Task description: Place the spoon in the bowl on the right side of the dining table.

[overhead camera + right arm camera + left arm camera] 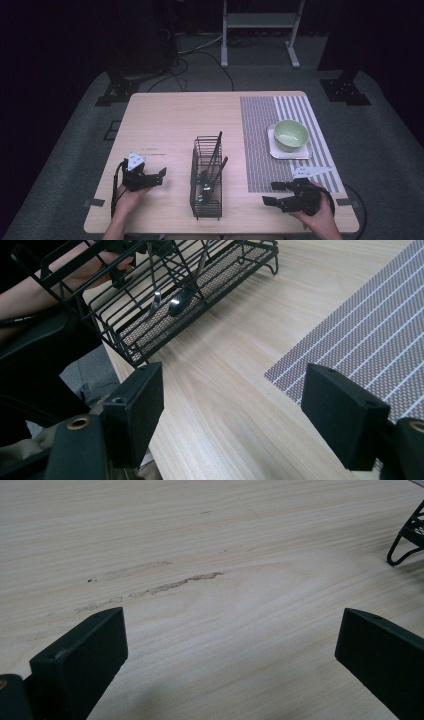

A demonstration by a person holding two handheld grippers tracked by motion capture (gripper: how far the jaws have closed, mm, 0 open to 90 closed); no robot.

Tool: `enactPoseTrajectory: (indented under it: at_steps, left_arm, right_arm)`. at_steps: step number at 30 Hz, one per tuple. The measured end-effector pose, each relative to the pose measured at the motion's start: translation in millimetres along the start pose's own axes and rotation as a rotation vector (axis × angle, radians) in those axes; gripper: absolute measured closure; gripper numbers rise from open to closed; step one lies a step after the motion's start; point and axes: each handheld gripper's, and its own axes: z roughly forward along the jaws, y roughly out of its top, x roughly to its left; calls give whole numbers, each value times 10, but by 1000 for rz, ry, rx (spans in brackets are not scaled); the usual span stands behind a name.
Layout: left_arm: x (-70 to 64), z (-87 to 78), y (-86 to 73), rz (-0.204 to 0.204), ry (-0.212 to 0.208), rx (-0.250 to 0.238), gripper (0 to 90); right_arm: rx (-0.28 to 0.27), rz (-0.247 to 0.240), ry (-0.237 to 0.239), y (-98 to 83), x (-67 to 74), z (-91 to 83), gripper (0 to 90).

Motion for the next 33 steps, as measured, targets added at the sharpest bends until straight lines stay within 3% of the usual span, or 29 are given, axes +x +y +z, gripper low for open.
enactPoseTrajectory:
  at_steps: [11,23,33]
  left_arm:
    - [0,1,0,-1,2,4,0]
    - [-5,0,0,8,2,6,0]
    - [-6,1,-1,10,1,3,0]
  right_arm:
    - [8,-46,21,211,127,22,240]
    - [10,-46,69,460,225,51,240]
    - [38,-74,75,659,319,134,240]
